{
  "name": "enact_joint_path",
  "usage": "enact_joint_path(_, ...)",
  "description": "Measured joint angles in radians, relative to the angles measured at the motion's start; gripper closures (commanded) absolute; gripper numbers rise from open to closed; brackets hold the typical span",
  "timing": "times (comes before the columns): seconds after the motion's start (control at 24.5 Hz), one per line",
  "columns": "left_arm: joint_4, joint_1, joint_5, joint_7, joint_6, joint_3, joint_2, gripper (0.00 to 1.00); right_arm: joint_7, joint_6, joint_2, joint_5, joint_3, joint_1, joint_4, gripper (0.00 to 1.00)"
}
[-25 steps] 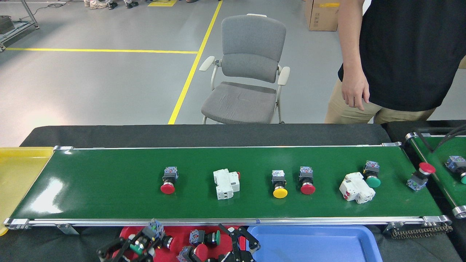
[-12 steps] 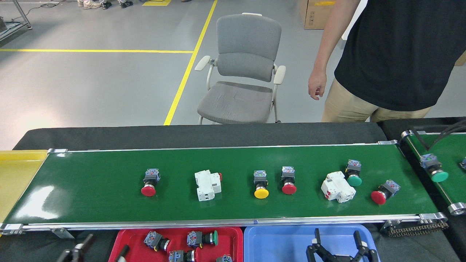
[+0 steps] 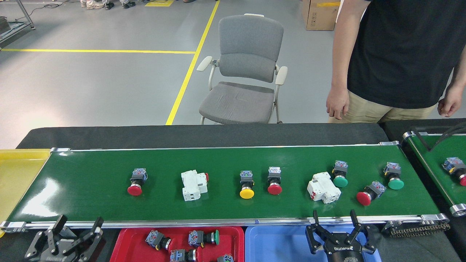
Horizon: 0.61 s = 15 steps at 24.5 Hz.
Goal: Pick switch part from conveyor to tray
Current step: 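Grasp the white relay module with the right gripper, place it in the blue tray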
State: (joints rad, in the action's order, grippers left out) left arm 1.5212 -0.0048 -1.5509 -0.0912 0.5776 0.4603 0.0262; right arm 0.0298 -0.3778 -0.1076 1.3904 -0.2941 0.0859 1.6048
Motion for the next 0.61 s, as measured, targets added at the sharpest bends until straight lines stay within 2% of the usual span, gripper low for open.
enact_joint_path(0.29, -0.247, -0.185, -0.065, -0.014, -0.108, -0.102, 0.012, 0.01, -0.027, 0.008, 0.039, 0.0, -0.04, -0.104, -0.112, 0.0)
enact_joint_path(0.45, -0.347, -0.232, -0.066, -0.015, -0.162, -0.115, 0.066, 0.01, -0.031, 0.009, 0.061, 0.0, -0.077, -0.165, -0.16, 0.0)
enact_joint_path(0.53, -0.42, -0.276, -0.066, -0.017, -0.214, -0.15, 0.073, 0.08, -0.031, 0.01, 0.075, -0.001, -0.091, -0.203, -0.203, 0.0)
enact_joint_path(0.57, -0.454, -0.3, -0.066, -0.017, -0.241, -0.167, 0.075, 0.16, -0.031, 0.01, 0.085, -0.001, -0.096, -0.222, -0.23, 0.0)
enact_joint_path(0.61, -0.497, -0.327, -0.066, -0.015, -0.278, -0.188, 0.083, 0.29, -0.031, 0.01, 0.099, -0.001, -0.099, -0.246, -0.262, 0.0)
